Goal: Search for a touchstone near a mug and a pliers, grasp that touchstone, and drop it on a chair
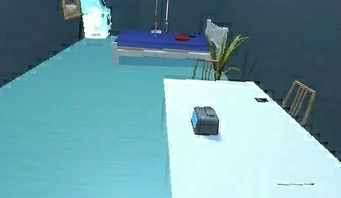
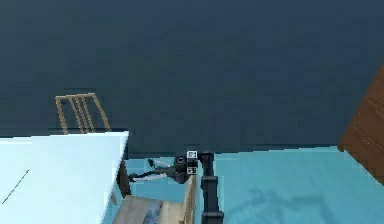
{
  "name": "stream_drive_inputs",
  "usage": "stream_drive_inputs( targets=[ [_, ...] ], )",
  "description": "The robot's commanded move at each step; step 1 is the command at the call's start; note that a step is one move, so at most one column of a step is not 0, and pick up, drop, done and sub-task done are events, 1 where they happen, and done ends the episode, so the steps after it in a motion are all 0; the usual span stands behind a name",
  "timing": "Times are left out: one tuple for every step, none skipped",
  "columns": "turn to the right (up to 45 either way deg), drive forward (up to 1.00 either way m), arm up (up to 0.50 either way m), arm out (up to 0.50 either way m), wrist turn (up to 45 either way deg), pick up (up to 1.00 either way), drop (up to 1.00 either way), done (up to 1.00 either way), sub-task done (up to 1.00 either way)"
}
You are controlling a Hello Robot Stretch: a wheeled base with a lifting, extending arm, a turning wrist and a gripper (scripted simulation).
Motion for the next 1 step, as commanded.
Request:
stream_drive_inputs(
  targets=[
    [0.0, 0.0, 0.0, -0.08, 0.0, 0.0, 0.0, 0.0, 0.0]
  ],
)
